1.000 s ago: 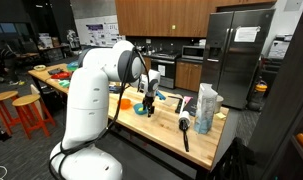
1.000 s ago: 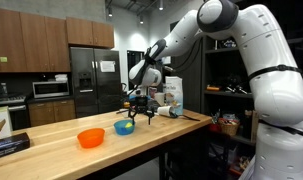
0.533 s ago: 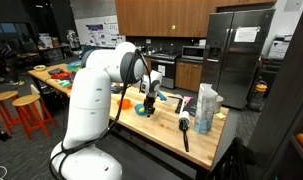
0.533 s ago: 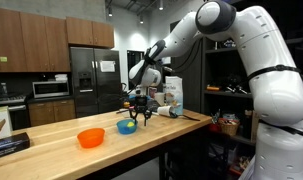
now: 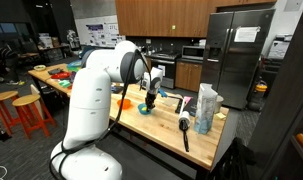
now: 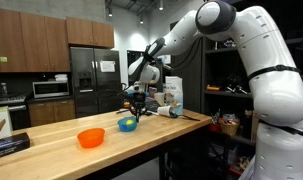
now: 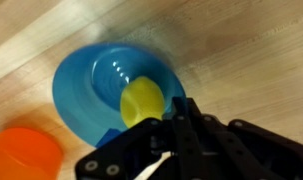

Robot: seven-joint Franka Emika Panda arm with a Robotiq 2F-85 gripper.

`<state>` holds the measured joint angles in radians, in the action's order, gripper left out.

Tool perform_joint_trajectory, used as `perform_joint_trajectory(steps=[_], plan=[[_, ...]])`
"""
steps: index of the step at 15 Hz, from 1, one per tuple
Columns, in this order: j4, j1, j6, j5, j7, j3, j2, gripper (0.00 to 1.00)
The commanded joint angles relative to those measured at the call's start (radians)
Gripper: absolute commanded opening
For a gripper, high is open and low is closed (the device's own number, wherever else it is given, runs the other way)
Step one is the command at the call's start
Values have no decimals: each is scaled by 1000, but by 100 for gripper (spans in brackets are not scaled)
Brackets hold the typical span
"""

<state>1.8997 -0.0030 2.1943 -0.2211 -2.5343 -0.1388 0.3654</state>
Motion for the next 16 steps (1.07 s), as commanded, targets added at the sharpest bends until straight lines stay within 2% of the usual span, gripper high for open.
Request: perform_joint_trajectory(steps=[1, 10, 16], plan=[[-26, -27, -3, -39, -24, -15, 9, 0], [-47, -40, -19, -56, -32, -16, 31, 1], [-86, -23, -26, -38, -32, -24, 32, 1]])
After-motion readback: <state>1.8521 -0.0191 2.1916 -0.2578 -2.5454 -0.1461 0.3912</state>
